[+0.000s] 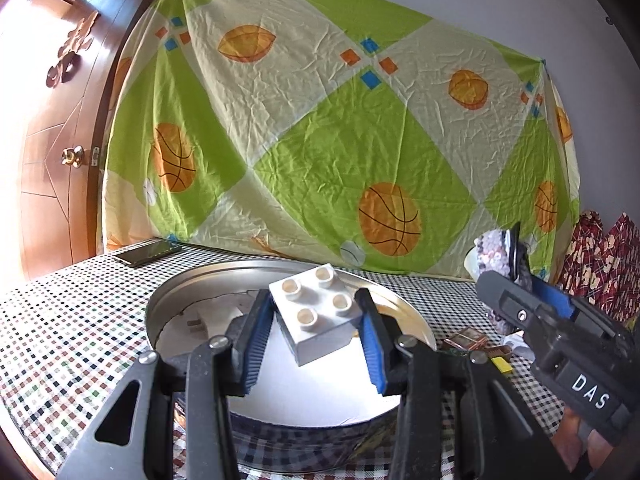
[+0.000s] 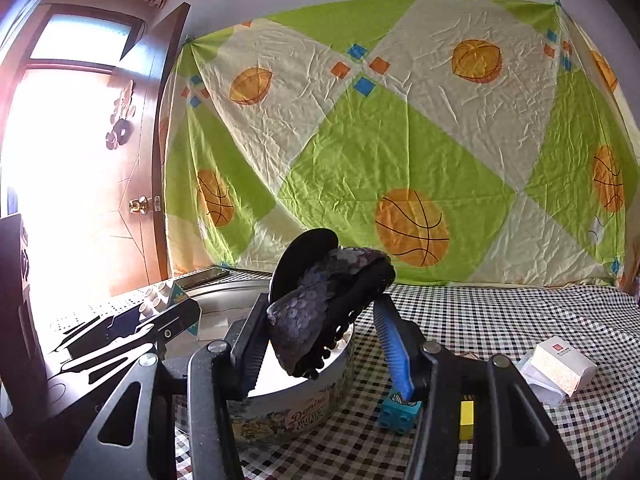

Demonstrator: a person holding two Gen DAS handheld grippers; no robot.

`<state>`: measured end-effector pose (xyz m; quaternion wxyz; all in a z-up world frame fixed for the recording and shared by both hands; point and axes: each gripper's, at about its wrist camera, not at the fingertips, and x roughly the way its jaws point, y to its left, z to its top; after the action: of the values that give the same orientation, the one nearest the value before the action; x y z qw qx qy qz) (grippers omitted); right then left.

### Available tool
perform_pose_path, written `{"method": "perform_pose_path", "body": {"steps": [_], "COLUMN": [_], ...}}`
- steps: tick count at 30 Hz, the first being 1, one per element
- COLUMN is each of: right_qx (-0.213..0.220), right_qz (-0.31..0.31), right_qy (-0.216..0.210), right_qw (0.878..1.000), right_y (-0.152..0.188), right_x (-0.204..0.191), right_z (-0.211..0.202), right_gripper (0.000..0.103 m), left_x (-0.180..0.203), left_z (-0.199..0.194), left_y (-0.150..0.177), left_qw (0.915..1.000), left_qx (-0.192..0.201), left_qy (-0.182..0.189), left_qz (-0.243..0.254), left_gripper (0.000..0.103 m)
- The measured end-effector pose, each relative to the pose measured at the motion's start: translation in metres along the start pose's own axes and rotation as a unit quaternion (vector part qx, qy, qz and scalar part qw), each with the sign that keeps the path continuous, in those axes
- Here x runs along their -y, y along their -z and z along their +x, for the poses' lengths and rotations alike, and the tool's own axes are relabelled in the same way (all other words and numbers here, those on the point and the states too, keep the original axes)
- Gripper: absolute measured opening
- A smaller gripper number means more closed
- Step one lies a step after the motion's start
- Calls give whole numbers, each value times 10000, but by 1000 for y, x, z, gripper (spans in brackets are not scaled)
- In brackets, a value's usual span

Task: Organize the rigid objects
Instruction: 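Lower the white brick and dark pouch down into the tin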

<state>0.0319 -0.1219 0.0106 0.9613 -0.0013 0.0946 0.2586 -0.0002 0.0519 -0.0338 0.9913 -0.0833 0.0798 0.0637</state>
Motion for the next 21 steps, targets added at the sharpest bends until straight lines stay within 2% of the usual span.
{"method": "perform_pose_path", "body": {"steps": [21], "right_qx": [-63], "right_qz": [-190], "right_qy": [-236], "right_qw": [9995], "right_y": [0], "right_x": [-27], "right_z": [9], "right_gripper": [54], "left_x": [-22], "left_z": [3], "left_y": [-3], "left_qw": [9997], "left_qx": [-34], "left_qy": [-221], "left_qz": [-53], "left_gripper": [41]}}
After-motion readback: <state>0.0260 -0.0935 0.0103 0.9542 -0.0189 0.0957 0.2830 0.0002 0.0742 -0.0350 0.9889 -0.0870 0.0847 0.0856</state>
